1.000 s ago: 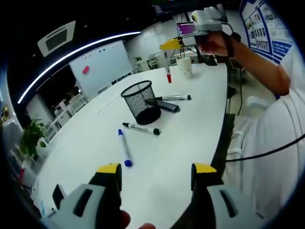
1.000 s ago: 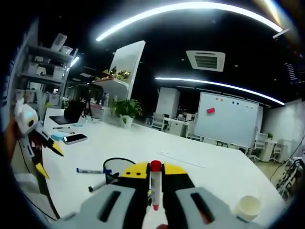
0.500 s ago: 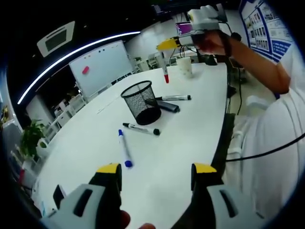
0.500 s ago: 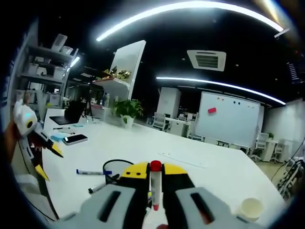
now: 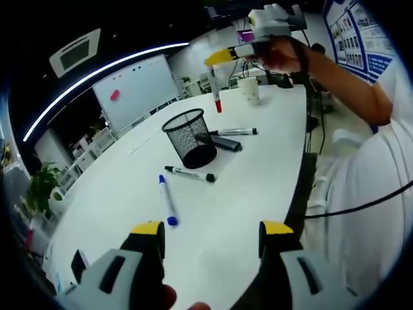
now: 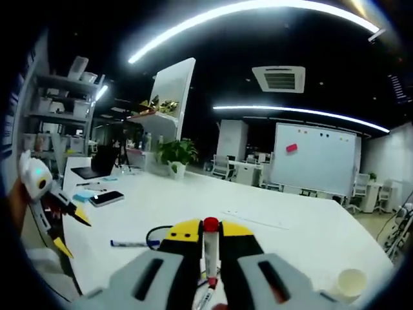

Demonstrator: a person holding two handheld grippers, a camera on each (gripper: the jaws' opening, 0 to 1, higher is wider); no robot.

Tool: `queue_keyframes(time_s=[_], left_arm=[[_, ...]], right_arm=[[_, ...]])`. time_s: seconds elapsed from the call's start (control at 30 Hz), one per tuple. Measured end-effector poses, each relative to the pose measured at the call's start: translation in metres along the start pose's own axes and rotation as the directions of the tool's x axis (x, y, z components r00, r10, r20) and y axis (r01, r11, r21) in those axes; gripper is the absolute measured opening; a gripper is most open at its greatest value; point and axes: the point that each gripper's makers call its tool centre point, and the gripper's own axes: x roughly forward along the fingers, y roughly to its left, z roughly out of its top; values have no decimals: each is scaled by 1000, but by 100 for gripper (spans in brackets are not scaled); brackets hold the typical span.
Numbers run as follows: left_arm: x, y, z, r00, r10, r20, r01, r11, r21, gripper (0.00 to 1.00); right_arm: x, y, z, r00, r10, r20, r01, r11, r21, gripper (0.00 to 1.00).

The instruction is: Place the scattered laser pointers and whiteboard markers into the pen holder and stack the scattered paper cups together

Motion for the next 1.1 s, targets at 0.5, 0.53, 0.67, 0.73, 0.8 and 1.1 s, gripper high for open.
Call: queue_keyframes(time_s=[0.5,0.53,0.67,0.73,0.8,1.1], left_arm=[[0,0,-2,1000,1,-1,-1,1000,-2,59],[0,0,-2,1000,1,-2,-1,1000,-2,59],[0,0,-2,1000,1,0,-1,1000,-3,59],[1,0,-2,1000,1,0,-1,1000,-3,59],[1,0,-2,1000,1,-1,-1,1000,-3,59],[1,2,-4,1000,1,0,-1,1000,-5,59]], right_arm=[[7,6,17,1000,9,29,-8,999,-33,10],[7,7,18,999,9,32,-8,999,-37,10],[10,8,24,999,12,39,-10,999,-42,10],[11,8,26,999,11,43,-9,999,-42,10],[12,9,29,999,10,46,-8,999,-43,10],[15,16,43,997,21,74,-18,999,-47,10]])
